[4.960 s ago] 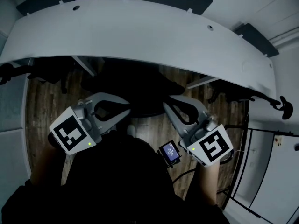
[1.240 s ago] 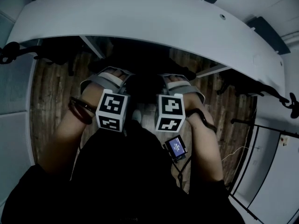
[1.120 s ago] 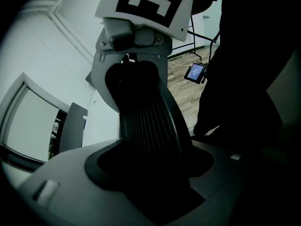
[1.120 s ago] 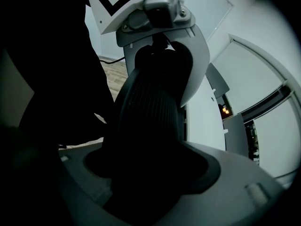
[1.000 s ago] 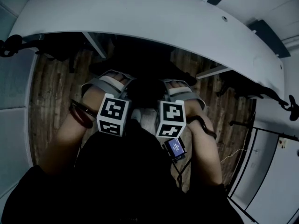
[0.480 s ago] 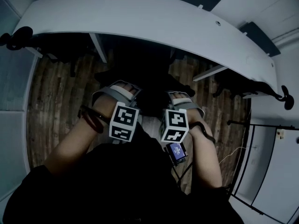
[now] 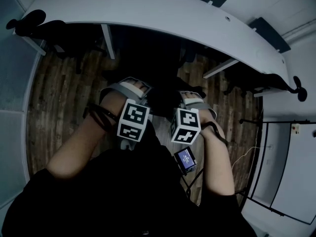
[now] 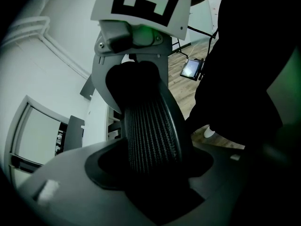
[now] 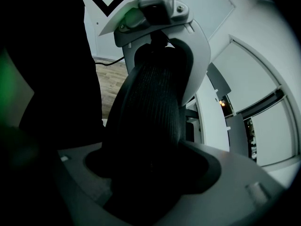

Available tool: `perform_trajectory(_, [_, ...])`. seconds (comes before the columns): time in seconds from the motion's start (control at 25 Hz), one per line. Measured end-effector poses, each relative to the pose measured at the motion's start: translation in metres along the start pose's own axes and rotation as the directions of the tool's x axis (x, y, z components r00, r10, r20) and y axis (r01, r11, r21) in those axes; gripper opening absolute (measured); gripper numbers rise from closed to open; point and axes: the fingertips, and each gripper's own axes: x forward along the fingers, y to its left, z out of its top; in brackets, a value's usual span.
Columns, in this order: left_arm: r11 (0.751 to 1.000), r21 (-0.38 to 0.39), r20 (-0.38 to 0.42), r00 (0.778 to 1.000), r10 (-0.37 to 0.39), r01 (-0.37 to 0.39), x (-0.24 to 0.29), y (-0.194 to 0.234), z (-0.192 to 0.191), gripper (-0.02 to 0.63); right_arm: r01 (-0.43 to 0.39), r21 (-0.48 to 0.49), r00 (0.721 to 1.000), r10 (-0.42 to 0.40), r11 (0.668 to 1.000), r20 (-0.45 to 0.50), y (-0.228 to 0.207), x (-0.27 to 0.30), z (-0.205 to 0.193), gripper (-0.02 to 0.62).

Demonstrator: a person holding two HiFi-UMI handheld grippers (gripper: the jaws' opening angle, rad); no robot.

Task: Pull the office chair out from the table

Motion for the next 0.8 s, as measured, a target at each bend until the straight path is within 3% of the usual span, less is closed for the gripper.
perform_trajectory(0.4, [1.0,-0.022,0.016,1.0,-0.008,0.009,-0.043,-0.086,0.035,0.318,-0.044,0.0,0.998,0.044,0.999,0.034,0.091,-0.034,0.039,0.359])
perform_trajectory(0.8, [0.999,-0.047,0.0,1.0,0.028,-0.028,-0.072,-0.158,0.082,0.311,-0.054,-0.041,0.998,0.055,0.998,0.039,0.175,-0.059,0.044,0.36])
